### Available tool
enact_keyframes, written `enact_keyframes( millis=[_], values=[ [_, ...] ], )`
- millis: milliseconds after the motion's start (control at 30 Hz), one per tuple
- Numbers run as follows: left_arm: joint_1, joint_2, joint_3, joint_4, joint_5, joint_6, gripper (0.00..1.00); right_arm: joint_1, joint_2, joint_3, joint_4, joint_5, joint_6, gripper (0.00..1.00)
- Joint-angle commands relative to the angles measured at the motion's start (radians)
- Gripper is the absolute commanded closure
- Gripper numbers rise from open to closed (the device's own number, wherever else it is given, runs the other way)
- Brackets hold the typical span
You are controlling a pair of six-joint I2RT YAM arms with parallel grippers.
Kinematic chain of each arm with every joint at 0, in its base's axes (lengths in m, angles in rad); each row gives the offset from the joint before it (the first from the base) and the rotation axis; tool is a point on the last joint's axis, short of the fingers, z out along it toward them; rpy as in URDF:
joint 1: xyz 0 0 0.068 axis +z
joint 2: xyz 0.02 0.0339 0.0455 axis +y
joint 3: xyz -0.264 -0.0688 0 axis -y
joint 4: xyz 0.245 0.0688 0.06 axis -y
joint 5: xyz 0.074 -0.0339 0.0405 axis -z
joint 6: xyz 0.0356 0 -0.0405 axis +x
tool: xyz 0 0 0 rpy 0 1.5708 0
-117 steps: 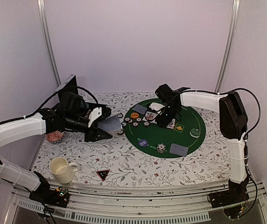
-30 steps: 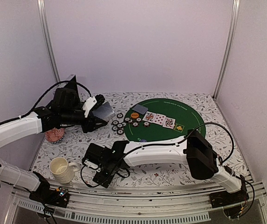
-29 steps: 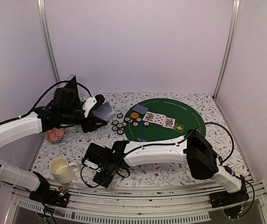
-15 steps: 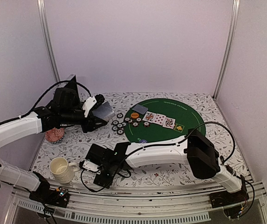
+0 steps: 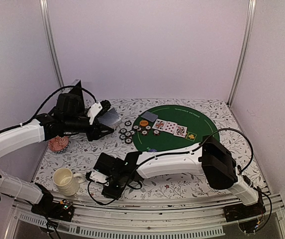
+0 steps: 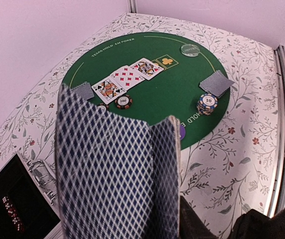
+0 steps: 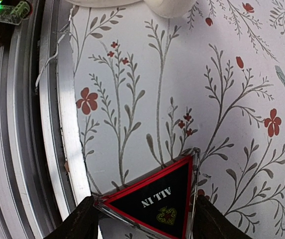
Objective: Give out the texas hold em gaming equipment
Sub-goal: Pick up the all-in button from the corner of the board.
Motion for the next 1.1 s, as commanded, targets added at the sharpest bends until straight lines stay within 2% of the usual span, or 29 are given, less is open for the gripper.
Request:
enact_keyframes(
  millis=[0, 100, 233, 367, 733, 1067],
  values=[
    [0.013, -0.008, 0.006, 0.023, 0.02, -0.003, 0.62, -0.017, 0.007, -0.053, -0.096, 0.0, 0.025, 0.42],
    [0.013, -0.011, 0.006, 0.021, 0.019, -0.002, 0.62, -0.017, 0.018, -0.046, -0.09, 0.005, 0.027, 0.44],
    [0.013, -0.013, 0.006, 0.022, 0.019, -0.001, 0.62, -0.017, 0.001, -0.039, -0.088, 0.038, 0.038, 0.53],
    [0.013, -0.009, 0.007, 0.023, 0.022, -0.002, 0.62, -0.017, -0.052, -0.071, -0.058, 0.055, 0.059, 0.53],
    [0.013, -0.015, 0.006, 0.022, 0.018, -0.002, 0.62, -0.017, -0.264, -0.222, 0.019, 0.083, 0.089, 0.53],
    [0.014, -0.007, 0.007, 0.022, 0.019, -0.005, 0.62, -0.063, -0.589, -0.436, 0.087, 0.105, 0.152, 0.53]
  ],
)
